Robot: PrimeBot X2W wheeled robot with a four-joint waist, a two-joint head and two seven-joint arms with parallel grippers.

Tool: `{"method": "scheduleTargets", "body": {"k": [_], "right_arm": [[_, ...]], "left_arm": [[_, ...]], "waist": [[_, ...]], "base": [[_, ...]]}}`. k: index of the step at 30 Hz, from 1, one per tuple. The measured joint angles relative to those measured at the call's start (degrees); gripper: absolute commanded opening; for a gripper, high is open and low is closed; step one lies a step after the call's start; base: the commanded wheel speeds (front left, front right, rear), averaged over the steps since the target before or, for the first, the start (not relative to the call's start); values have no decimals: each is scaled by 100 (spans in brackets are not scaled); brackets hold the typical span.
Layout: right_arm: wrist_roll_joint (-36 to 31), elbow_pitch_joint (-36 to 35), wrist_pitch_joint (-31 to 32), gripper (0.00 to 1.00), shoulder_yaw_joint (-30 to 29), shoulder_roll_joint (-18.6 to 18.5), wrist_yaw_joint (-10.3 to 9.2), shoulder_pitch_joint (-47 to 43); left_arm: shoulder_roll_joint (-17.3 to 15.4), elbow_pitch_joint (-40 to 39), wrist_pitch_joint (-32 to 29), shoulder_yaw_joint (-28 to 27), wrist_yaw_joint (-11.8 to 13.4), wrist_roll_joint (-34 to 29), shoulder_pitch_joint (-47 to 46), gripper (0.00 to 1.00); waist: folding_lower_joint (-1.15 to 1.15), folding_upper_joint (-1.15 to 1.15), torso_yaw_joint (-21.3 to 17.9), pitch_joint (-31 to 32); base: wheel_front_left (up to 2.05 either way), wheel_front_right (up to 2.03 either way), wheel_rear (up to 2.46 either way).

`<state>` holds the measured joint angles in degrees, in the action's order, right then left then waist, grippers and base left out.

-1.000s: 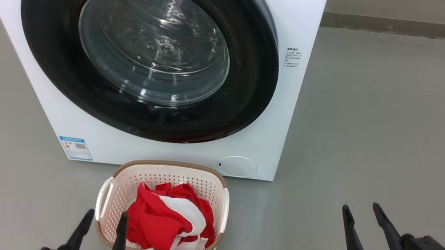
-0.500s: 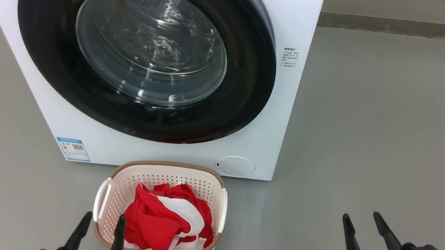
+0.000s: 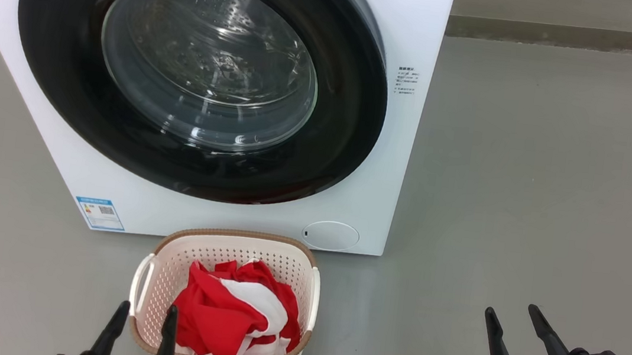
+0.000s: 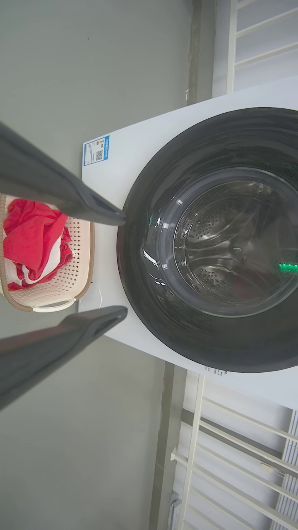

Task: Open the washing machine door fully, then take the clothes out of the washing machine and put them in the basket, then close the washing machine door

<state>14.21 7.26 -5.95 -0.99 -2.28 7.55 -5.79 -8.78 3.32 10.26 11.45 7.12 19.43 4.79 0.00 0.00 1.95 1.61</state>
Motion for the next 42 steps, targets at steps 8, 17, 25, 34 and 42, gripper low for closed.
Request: {"method": "scheduleTargets", "body": {"k": [8,17,25,34,42], "right_arm": [[0,-29,45,100,-10,1,0,-5],[-10,163,51,0,3,45,0,-18],[108,576,78,0,10,109,0,-115],[732,583,146,0,-1,108,0,-109],[1194,597,203,0,-21,103,0,-100]], "left_arm": [[-4,14,2,41,18,24,0,100],[63,209,34,100,49,24,25,0],[168,588,-9,153,41,196,138,0],[201,628,-115,66,-63,726,125,0],[211,671,-216,-38,-167,1179,107,0]], "waist": [[0,0,-14,-6],[0,0,-36,-20],[0,0,-42,-23],[1,0,-54,-35],[1,0,-64,-46]], "base": [[0,0,0],[0,0,0],[0,0,0],[0,0,0],[0,0,0]]}}
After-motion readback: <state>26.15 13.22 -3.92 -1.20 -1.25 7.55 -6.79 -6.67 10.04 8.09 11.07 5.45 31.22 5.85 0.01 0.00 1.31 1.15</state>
